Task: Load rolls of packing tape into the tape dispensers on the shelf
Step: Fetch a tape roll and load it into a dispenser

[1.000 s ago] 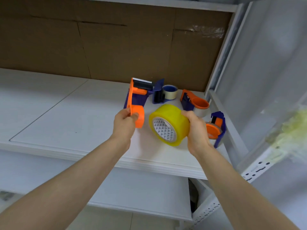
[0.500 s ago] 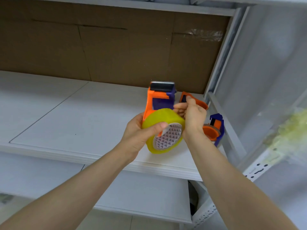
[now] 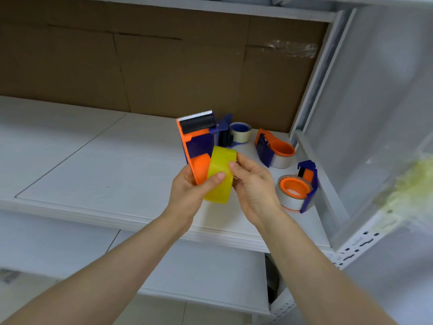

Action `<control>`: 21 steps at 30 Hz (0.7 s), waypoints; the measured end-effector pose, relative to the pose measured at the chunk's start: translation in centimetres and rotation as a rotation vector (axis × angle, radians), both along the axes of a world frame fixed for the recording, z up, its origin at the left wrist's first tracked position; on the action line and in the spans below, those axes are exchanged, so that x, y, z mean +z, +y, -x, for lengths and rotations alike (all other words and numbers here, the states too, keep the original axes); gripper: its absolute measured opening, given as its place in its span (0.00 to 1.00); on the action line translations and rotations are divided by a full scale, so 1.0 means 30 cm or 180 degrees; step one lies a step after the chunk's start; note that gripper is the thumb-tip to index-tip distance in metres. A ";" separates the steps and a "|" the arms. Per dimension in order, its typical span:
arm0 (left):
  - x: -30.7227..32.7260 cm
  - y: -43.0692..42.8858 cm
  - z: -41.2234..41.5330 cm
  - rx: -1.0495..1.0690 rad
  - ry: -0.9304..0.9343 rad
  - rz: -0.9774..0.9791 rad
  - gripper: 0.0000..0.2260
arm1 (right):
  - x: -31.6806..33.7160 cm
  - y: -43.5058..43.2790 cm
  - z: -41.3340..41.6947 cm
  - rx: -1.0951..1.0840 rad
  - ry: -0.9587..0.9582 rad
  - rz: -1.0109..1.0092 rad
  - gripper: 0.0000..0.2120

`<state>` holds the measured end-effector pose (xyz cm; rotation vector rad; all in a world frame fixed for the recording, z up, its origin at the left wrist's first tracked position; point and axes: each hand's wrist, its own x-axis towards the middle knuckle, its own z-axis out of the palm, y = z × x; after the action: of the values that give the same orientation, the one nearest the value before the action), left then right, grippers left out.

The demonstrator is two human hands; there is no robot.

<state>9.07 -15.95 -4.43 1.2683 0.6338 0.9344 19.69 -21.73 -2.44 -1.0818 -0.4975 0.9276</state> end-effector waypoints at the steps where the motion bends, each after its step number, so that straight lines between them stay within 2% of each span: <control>1: -0.008 0.003 0.000 -0.0084 -0.0007 0.0002 0.18 | -0.006 0.003 -0.004 0.0100 0.0054 -0.0106 0.17; 5: -0.033 0.005 0.000 -0.0296 -0.0015 0.0072 0.29 | -0.033 -0.003 0.010 0.0190 0.0242 -0.0220 0.18; 10: -0.039 0.015 0.016 -0.0548 -0.0031 0.0192 0.20 | -0.082 -0.013 0.058 0.0159 0.0448 -0.0295 0.17; 16: -0.067 0.011 0.027 -0.0431 -0.0015 0.0370 0.20 | -0.109 0.002 0.086 0.0150 0.0440 -0.0262 0.17; 19: -0.077 0.021 0.038 -0.0326 0.0058 0.0258 0.18 | -0.108 0.002 0.068 0.0180 -0.0008 -0.0053 0.18; 21: -0.090 0.029 0.047 -0.0268 0.0112 0.0230 0.17 | -0.106 0.004 0.053 -0.0059 -0.0734 0.0285 0.18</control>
<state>7.67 -15.07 -7.12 1.2397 0.6316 0.8145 18.09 -21.59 -5.63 -1.2808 -0.6389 0.8191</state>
